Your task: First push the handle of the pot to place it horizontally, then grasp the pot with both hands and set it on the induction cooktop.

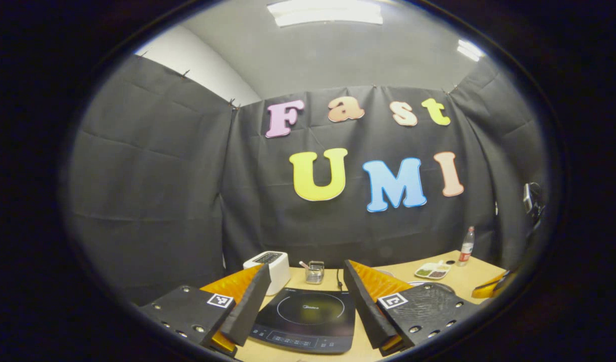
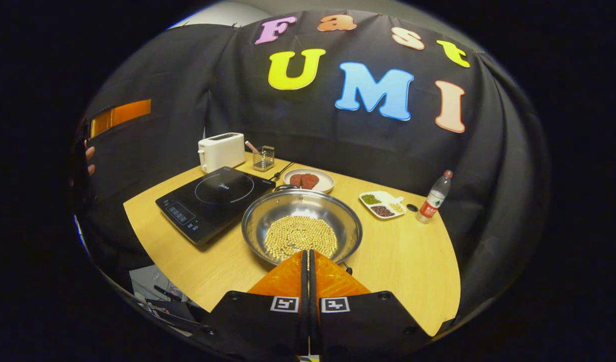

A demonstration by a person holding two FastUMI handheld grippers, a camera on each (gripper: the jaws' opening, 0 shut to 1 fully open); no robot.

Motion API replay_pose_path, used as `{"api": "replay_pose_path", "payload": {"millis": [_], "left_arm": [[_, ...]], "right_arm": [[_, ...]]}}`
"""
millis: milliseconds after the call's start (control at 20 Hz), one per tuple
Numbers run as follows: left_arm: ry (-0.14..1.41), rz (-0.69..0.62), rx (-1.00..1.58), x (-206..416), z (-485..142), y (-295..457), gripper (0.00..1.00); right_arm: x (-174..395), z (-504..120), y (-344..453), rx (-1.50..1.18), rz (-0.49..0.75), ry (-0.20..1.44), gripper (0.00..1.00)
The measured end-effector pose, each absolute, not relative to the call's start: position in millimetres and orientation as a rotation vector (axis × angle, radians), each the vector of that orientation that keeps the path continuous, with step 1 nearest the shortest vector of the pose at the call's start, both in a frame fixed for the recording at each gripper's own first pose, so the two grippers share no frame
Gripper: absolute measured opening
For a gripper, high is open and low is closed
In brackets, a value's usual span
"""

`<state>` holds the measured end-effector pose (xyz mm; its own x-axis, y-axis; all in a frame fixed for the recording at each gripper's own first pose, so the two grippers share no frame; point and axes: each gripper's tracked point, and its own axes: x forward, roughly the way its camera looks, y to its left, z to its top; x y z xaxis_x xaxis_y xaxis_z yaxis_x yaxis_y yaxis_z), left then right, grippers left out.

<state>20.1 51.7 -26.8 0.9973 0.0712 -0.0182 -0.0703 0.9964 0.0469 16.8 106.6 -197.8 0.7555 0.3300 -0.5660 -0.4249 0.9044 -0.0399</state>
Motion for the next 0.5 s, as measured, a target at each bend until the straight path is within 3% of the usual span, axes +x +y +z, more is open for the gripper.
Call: {"api": "replay_pose_path", "payload": {"millis": [100,300,350,500], "left_arm": [[0.021,0.088,0.052,24,-27,47,0.86],[0.053,0.129,0.059,32,-37,42,0.91],[0.058,0.138,0.060,35,-37,41,0.86],[0.061,0.159,0.073,39,-37,38,0.86]], "right_arm": [[18,-216,110,-0.172,0.457,0.637,0.02],[20,-257,115,-0.222,0.540,0.751,0.02],[19,-265,116,-0.229,0.558,0.774,0.02],[20,-286,120,-0.240,0.603,0.838,0.02]]}}
